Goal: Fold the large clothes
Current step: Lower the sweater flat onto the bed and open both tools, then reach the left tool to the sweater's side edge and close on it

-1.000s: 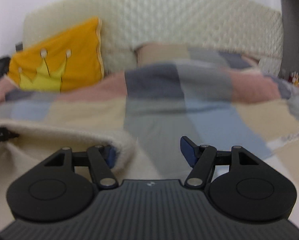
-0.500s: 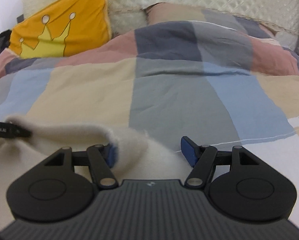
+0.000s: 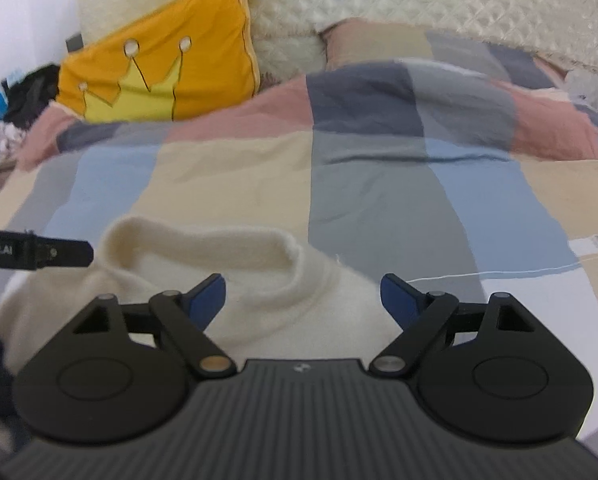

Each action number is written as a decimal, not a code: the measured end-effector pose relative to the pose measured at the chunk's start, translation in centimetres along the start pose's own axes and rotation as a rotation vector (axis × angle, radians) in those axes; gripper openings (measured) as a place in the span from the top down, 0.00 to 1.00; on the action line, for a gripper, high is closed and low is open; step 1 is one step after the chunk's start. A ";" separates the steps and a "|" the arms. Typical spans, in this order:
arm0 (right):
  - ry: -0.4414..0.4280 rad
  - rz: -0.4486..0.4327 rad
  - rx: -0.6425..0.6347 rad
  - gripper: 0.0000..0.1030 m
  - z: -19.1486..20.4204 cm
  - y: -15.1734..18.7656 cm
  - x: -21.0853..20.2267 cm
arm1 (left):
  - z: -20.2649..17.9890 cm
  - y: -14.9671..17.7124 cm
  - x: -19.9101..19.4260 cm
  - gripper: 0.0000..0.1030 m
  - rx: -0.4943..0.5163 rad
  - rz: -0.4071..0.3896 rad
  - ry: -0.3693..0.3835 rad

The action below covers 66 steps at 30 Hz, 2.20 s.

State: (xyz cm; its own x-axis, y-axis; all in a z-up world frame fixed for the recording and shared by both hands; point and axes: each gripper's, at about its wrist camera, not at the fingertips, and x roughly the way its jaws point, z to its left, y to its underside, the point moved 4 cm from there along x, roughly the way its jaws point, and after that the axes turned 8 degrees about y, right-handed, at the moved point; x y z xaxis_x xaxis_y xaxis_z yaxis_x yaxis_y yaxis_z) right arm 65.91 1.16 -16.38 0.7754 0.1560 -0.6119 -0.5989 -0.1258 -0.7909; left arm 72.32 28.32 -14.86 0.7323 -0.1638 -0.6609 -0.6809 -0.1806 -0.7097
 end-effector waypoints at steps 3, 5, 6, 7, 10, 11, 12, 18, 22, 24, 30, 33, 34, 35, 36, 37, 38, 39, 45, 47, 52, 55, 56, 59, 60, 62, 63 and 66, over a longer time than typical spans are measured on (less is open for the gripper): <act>-0.008 -0.044 0.010 0.16 -0.4 0.5 -3.1 | -1.5 0.8 -4.0 0.17 0.033 -0.045 -0.015; -0.015 -0.063 0.028 0.17 -0.7 1.0 -5.8 | -2.5 1.7 -7.0 0.17 0.028 -0.081 -0.015; -0.021 -0.074 0.032 0.17 -0.8 1.3 -7.1 | -3.2 2.4 -8.9 0.17 0.026 -0.094 -0.019; -0.024 -0.088 0.031 0.17 -0.9 1.6 -8.9 | -3.7 3.0 -10.5 0.17 0.024 -0.102 -0.024; -0.030 -0.118 0.020 0.16 -1.0 2.5 -14.0 | -5.7 5.4 -15.9 0.17 0.023 -0.128 -0.030; -0.035 -0.128 0.017 0.16 -1.0 2.8 -15.7 | -6.3 6.2 -17.7 0.17 0.020 -0.133 -0.034; -0.041 -0.135 0.013 0.16 -1.0 3.2 -17.5 | -7.0 7.2 -19.8 0.17 0.019 -0.135 -0.043; -0.083 -0.168 0.031 0.16 -1.3 6.2 -27.9 | -10.0 13.1 -31.3 0.17 -0.022 -0.184 -0.066; -0.099 -0.191 0.042 0.16 -1.9 8.8 -33.6 | -11.3 17.9 -37.0 0.17 -0.056 -0.204 -0.088; -0.103 -0.197 0.038 0.16 -2.0 10.1 -35.4 | -11.6 20.4 -39.0 0.17 -0.075 -0.201 -0.102; -0.117 -0.193 0.034 0.16 -2.8 14.8 -38.9 | -10.7 27.1 -41.9 0.17 -0.157 -0.153 -0.131; -0.124 -0.166 0.045 0.16 -3.4 17.3 -38.8 | -8.9 30.2 -41.9 0.17 -0.222 -0.118 -0.135; -0.125 -0.150 0.039 0.16 -3.6 18.3 -38.3 | -8.0 31.0 -41.4 0.17 -0.252 -0.104 -0.140; -0.123 -0.139 0.037 0.16 -3.8 19.2 -38.0 | -7.2 32.1 -41.0 0.17 -0.282 -0.084 -0.148; -0.123 -0.127 0.037 0.16 -4.0 20.0 -37.8 | -6.4 33.1 -40.6 0.17 -0.315 -0.060 -0.160; -0.128 -0.107 0.042 0.17 -4.1 20.9 -37.2 | -5.6 34.1 -40.2 0.18 -0.349 -0.041 -0.169; -0.136 -0.089 0.051 0.17 -4.3 21.7 -36.8 | -4.8 34.7 -39.7 0.18 -0.381 -0.030 -0.169; -0.147 -0.069 0.065 0.17 -4.4 22.5 -36.3 | -3.7 35.2 -38.7 0.18 -0.420 -0.016 -0.166; -0.174 -0.005 0.088 0.17 -4.5 25.1 -34.7 | 0.1 38.9 -36.2 0.18 -0.563 0.052 -0.224; -0.179 0.022 0.105 0.17 -4.7 25.4 -34.2 | 0.8 39.7 -35.6 0.18 -0.589 0.081 -0.237; -0.165 0.049 0.168 0.17 -5.7 26.0 -33.5 | 1.6 40.7 -34.7 0.18 -0.624 0.139 -0.283; -0.136 0.031 0.198 0.17 -6.5 26.0 -33.7 | 1.5 41.0 -34.1 0.18 -0.633 0.169 -0.266; -0.134 0.025 0.210 0.17 -6.8 26.0 -33.8 | 1.5 41.3 -33.9 0.18 -0.638 0.180 -0.261; -0.128 0.026 0.221 0.17 -7.2 26.2 -33.7 | 1.4 41.5 -33.5 0.18 -0.629 0.200 -0.267; -0.121 0.027 0.218 0.17 -7.2 26.3 -33.6 | 1.3 41.5 -33.0 0.18 -0.622 0.205 -0.271; -0.091 0.020 0.211 0.17 -7.4 26.3 -33.5 | 1.0 41.7 -32.8 0.18 -0.599 0.225 -0.275; -0.071 0.009 0.213 0.17 -7.5 26.2 -33.5 | 0.7 41.6 -32.5 0.18 -0.591 0.234 -0.276; -0.036 -0.004 0.210 0.17 -7.8 26.1 -33.4 | 0.5 41.6 -32.3 0.18 -0.590 0.242 -0.279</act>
State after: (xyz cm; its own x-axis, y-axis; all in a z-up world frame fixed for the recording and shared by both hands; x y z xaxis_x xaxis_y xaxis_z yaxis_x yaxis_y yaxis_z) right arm 25.93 -14.94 -16.59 0.7725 0.1916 -0.6054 -0.6272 0.0808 -0.7747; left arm 20.37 26.56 -23.18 0.4786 -0.0249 -0.8777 -0.6516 -0.6801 -0.3360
